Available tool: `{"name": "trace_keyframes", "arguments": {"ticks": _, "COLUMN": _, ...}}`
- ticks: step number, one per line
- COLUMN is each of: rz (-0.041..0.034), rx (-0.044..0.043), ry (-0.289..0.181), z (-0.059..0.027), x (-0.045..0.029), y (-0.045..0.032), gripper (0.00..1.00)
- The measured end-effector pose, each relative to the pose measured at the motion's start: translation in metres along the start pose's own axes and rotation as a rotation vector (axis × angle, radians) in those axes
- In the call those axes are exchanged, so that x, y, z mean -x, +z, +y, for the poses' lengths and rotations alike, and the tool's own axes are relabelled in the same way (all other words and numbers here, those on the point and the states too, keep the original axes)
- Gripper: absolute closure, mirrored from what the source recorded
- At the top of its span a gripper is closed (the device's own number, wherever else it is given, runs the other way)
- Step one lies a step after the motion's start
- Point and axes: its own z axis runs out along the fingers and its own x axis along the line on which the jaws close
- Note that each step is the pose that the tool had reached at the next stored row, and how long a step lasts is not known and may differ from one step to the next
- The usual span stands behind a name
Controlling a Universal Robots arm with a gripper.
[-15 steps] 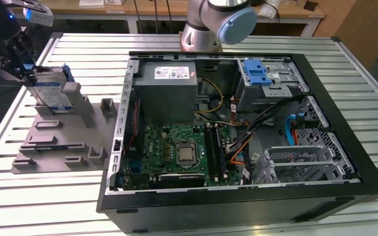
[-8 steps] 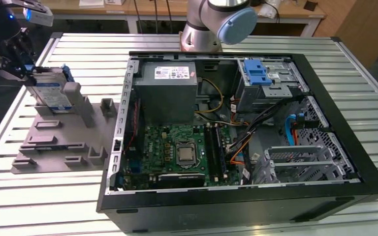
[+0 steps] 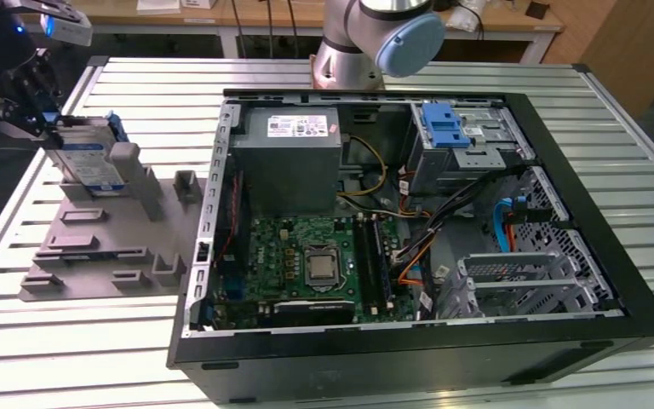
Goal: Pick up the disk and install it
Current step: 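Pick up the disk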
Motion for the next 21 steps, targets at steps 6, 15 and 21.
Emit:
{"name": "trace_keyframes", "arguments": {"ticks": 6, "rz": 0.0, "rx": 0.0, "ry": 0.0, "z": 0.0, "x": 0.0, "y": 0.0002, "gripper": 0.64}}
{"name": "trace_keyframes", "arguments": {"ticks": 15, "rz": -0.0001, "rx": -0.0001, "ry": 0.0, "z": 0.0001, "x": 0.0001, "y": -0.0036, "gripper": 0.64}}
{"name": "trace_keyframes", "arguments": {"ticks": 21, "rz": -0.0001, "rx": -0.0001, "ry": 0.0, "z": 0.0001, "x": 0.0001, "y": -0.0043, "gripper": 0.64}}
